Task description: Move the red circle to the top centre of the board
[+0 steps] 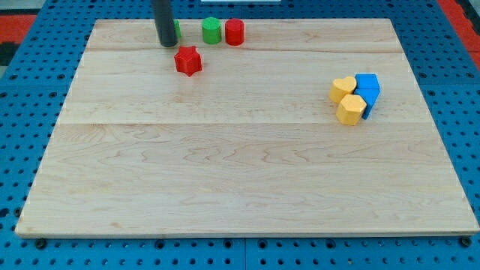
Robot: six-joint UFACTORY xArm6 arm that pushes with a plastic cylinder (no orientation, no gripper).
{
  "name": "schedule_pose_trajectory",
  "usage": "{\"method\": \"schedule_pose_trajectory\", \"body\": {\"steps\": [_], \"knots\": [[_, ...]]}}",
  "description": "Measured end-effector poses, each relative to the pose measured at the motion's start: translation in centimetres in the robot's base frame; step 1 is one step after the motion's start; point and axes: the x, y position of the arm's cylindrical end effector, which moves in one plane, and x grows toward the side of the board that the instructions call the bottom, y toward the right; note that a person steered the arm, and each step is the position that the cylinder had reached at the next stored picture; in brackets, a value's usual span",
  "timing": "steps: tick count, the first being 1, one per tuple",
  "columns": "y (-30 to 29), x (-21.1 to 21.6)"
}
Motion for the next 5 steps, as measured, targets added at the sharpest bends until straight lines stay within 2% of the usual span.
{"method": "schedule_pose_trajectory", "body": {"steps": [1, 2, 3, 4, 5], "knots": [[1.5, 0.6], [4.9, 2.9], [5.4, 4.4], [7.7, 2.2], [8.0, 2.7]]}}
